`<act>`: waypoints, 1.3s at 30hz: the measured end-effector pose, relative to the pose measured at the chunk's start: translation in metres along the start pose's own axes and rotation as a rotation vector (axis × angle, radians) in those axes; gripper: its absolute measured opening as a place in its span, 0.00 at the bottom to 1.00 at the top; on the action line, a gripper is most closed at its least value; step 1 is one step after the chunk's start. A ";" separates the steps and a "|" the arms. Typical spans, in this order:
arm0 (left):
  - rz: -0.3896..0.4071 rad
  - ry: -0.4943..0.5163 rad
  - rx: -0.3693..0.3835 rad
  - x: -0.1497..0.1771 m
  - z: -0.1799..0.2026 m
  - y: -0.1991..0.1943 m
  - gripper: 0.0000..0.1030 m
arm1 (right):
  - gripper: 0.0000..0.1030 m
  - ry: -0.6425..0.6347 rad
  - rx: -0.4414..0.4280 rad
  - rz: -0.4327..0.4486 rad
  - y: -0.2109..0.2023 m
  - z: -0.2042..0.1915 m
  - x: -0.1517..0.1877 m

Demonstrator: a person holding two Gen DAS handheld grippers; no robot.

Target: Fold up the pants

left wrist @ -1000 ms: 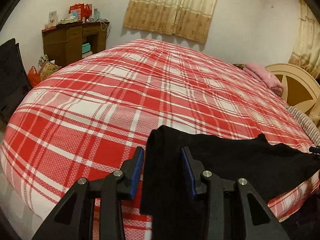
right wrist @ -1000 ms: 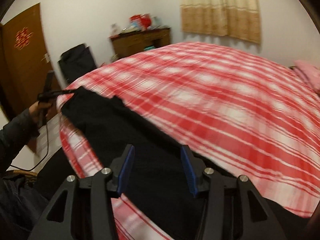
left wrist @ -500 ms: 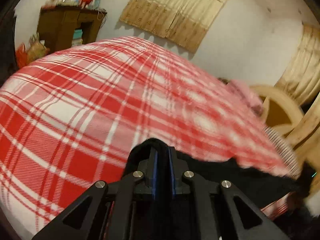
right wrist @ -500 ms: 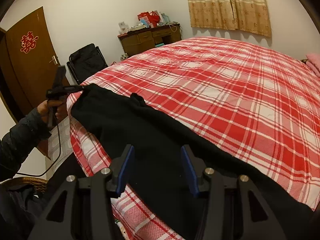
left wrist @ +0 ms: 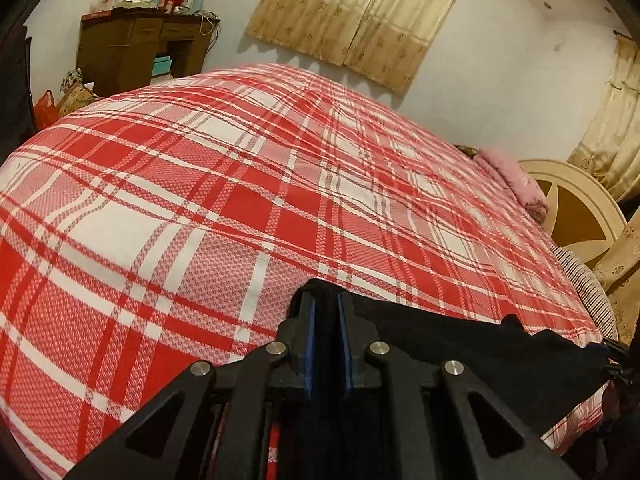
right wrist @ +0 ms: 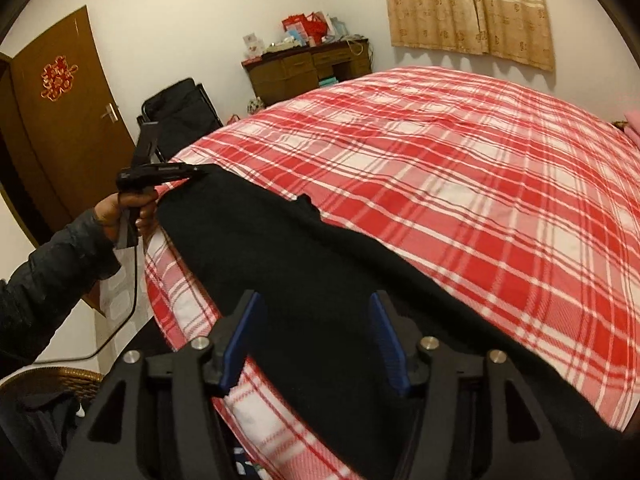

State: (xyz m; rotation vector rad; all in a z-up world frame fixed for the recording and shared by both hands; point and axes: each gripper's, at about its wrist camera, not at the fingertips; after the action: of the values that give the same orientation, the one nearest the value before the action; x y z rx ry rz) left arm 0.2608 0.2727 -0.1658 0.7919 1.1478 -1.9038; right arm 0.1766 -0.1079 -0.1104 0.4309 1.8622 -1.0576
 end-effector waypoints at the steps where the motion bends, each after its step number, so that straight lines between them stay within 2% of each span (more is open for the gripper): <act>1: 0.004 -0.012 0.002 0.001 -0.001 -0.001 0.11 | 0.58 0.003 0.004 -0.009 0.007 -0.001 -0.003; 8: 0.035 -0.054 0.029 0.004 -0.007 -0.005 0.12 | 0.55 0.182 -0.048 -0.009 0.084 0.012 -0.041; 13: 0.056 -0.065 0.052 0.007 -0.009 -0.007 0.12 | 0.53 0.324 -0.102 -0.092 0.140 0.024 -0.050; 16: 0.066 -0.061 0.055 0.005 -0.008 -0.009 0.12 | 0.34 0.410 -0.141 -0.187 0.170 0.028 -0.041; 17: 0.084 -0.042 0.045 0.005 -0.004 -0.013 0.13 | 0.17 0.424 -0.152 -0.205 0.174 0.028 -0.040; 18: 0.107 -0.007 0.030 0.004 0.001 -0.017 0.13 | 0.10 0.422 -0.135 -0.213 0.177 0.028 -0.038; 21: 0.104 0.035 -0.004 0.004 0.004 -0.013 0.13 | 0.08 0.405 -0.103 -0.173 0.171 0.031 -0.043; 23: 0.083 -0.029 -0.015 0.003 -0.007 -0.006 0.16 | 0.08 0.394 -0.074 -0.146 0.168 0.033 -0.048; 24: 0.083 -0.056 -0.011 0.002 -0.012 -0.005 0.21 | 0.08 0.389 -0.058 -0.151 0.171 0.035 -0.048; 27: 0.079 -0.101 0.019 0.002 -0.022 -0.006 0.22 | 0.08 0.381 -0.021 -0.193 0.187 0.040 -0.038; 29: 0.085 -0.098 0.026 0.004 -0.021 -0.011 0.22 | 0.09 0.375 -0.038 -0.168 0.185 0.040 -0.035; 31: 0.095 -0.105 0.014 0.006 -0.021 -0.019 0.26 | 0.24 0.352 -0.033 -0.156 0.178 0.038 -0.035; 32: 0.107 -0.119 0.004 0.007 -0.023 -0.025 0.29 | 0.47 0.348 -0.034 -0.152 0.172 0.036 -0.035; 33: 0.127 -0.138 -0.007 0.010 -0.026 -0.033 0.35 | 0.66 0.351 -0.038 -0.146 0.165 0.036 -0.035; 34: 0.152 -0.152 -0.014 0.014 -0.029 -0.044 0.42 | 0.70 0.354 -0.035 -0.131 0.156 0.034 -0.036; 36: 0.189 -0.156 -0.034 0.020 -0.034 -0.063 0.47 | 0.70 0.331 -0.005 -0.101 0.126 0.032 -0.035; 39: 0.211 -0.110 -0.109 0.027 -0.034 -0.087 0.48 | 0.74 0.277 0.057 -0.088 0.079 0.039 -0.024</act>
State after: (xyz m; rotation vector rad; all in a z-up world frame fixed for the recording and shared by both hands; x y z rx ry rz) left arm 0.1774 0.3224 -0.1637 0.7098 1.0473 -1.6757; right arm 0.2627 -0.0916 -0.1369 0.5560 2.1150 -1.1594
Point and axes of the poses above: each gripper's, at about its wrist camera, not at the fingertips, and y roughly the way its jaws point, z to its right, x to its underside, and after that the axes turned 13 degrees about z, right-handed
